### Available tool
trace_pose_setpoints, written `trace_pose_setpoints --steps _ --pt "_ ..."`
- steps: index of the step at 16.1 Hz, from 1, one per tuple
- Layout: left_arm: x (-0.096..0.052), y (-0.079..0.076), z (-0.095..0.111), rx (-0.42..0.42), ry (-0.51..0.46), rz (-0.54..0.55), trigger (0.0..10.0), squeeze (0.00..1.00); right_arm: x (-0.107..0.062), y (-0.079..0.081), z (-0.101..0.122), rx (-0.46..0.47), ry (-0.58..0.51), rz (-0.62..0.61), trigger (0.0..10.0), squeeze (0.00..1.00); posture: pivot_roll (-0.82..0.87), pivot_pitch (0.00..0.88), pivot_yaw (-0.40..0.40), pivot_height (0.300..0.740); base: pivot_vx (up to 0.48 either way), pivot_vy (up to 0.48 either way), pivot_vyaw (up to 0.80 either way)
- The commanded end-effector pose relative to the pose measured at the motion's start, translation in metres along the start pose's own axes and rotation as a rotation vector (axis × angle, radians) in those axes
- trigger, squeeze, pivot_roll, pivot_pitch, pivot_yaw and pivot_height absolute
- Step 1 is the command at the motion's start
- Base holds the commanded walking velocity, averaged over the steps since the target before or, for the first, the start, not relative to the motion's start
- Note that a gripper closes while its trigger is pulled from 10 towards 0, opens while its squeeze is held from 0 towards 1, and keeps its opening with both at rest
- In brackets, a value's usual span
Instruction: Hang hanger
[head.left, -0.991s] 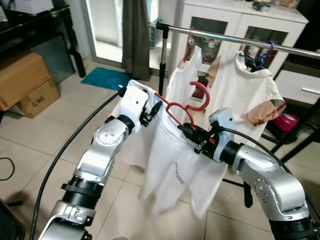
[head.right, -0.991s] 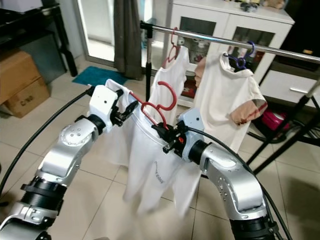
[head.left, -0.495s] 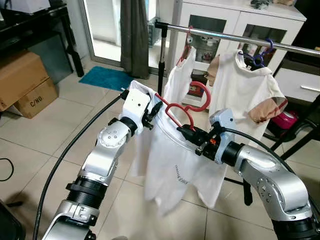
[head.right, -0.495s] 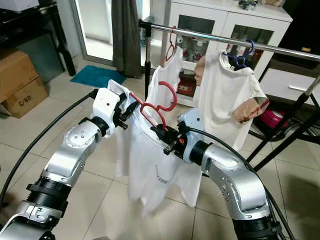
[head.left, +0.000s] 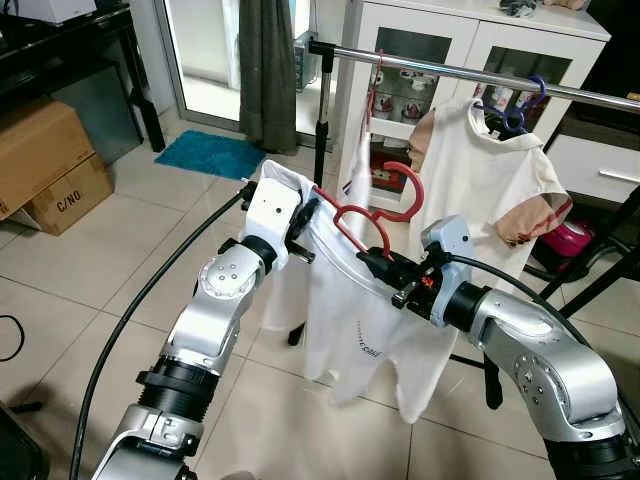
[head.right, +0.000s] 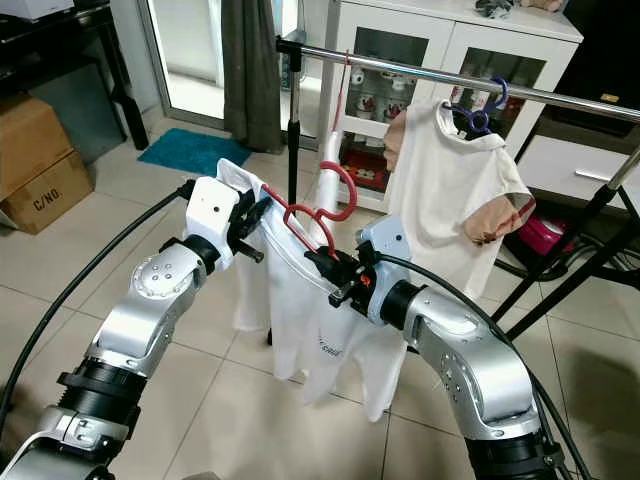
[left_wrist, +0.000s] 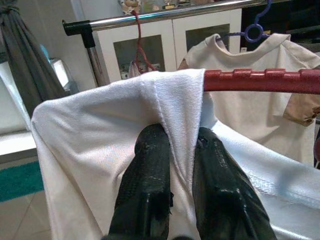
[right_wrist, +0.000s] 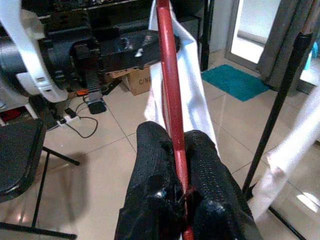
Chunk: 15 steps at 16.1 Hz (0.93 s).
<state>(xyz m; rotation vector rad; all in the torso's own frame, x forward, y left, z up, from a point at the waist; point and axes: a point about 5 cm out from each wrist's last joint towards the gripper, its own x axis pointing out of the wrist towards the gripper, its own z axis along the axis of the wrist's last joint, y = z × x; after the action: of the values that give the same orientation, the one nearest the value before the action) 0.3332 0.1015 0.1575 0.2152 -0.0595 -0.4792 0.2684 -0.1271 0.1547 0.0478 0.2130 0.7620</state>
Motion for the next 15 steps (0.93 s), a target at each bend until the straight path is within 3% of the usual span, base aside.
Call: trace_pose_setpoints --steps 1,8,11,13,14,15 --pt "-0.002 -0.001 0.001 0.007 0.003 0.010 0.0 0.00 -0.002 -0.004 0.010 -0.014 -0.038 -0.018 0.0 0.00 -0.09 0.000 -0.070 0.740 0.000 0.000 0.00" --pt "-0.006 0.001 0.005 0.011 -0.012 0.010 0.0 0.00 -0.001 -0.007 0.008 -0.010 -0.029 -0.048 0.0 0.00 -0.08 0.000 -0.070 0.740 0.000 0.000 0.00" --pt "-0.011 0.010 0.019 0.005 -0.057 0.025 0.0 0.00 -0.004 -0.018 -0.002 -0.051 0.035 -0.130 0.0 0.00 -0.08 0.000 -0.067 0.740 0.000 0.000 0.00" --pt "-0.017 0.033 0.038 -0.005 -0.117 0.109 0.0 0.00 -0.012 -0.017 -0.015 -0.123 0.109 -0.075 0.0 0.00 -0.08 0.000 -0.065 0.740 0.000 0.000 0.00" --pt "-0.018 0.037 0.041 -0.002 -0.122 0.118 0.0 0.00 -0.014 -0.017 -0.017 -0.129 0.116 -0.063 0.0 0.00 -0.08 0.000 -0.065 0.740 0.000 0.000 0.00" --pt "-0.022 0.055 0.049 0.011 -0.127 0.160 0.0 0.00 -0.019 -0.015 -0.023 -0.147 0.145 -0.012 0.0 0.00 -0.08 0.000 -0.063 0.740 0.000 0.000 0.00"
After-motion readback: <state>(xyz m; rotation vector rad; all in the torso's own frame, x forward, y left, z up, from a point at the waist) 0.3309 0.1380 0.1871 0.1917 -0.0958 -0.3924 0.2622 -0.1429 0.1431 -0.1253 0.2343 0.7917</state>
